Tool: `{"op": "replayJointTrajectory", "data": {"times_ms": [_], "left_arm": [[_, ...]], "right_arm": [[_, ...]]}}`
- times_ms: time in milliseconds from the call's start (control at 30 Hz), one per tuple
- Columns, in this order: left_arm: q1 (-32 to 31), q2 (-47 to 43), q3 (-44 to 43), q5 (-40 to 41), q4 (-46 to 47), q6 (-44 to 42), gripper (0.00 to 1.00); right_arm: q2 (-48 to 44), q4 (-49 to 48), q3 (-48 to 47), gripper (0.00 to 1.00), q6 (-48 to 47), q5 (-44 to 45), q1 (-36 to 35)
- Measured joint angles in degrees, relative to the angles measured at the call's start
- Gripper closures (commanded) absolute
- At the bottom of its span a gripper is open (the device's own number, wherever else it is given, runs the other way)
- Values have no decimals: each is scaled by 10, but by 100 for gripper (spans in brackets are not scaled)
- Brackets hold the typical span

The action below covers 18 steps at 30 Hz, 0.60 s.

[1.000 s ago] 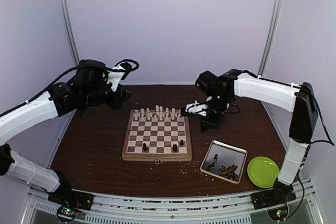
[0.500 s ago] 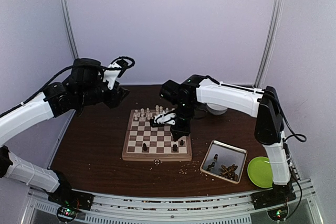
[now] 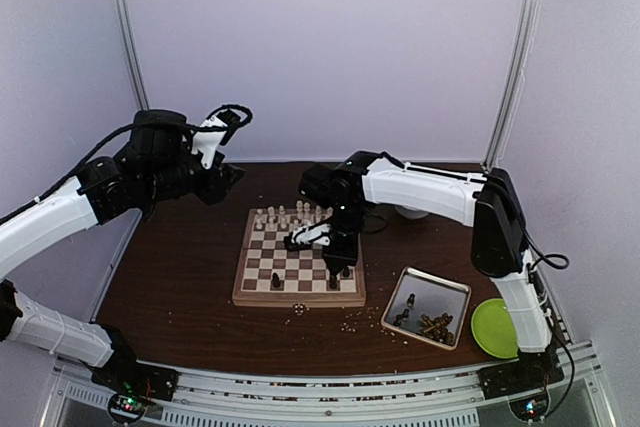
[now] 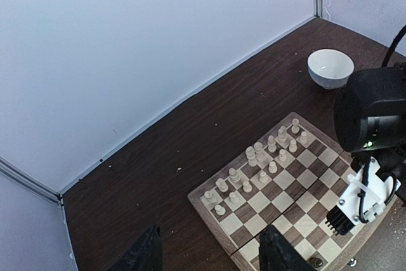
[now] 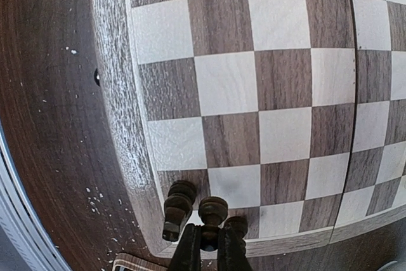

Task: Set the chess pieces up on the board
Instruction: Place the pawn at b7.

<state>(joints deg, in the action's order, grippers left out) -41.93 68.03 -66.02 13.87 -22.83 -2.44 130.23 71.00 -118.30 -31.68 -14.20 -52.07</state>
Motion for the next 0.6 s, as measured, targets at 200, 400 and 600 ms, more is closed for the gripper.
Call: {"op": "replayJointTrajectory", "data": {"times_ms": [200,400,600], "left_arm": [[0,0,0,0,0,0,47],[0,0,0,0,0,0,47],[0,-1,0,0,0,0,47]], "right_arm": [[5,-1,-18,100,4,3,0],[17,0,-29,99,5,9,0],[31,0,-30,98,6,15,0]]}}
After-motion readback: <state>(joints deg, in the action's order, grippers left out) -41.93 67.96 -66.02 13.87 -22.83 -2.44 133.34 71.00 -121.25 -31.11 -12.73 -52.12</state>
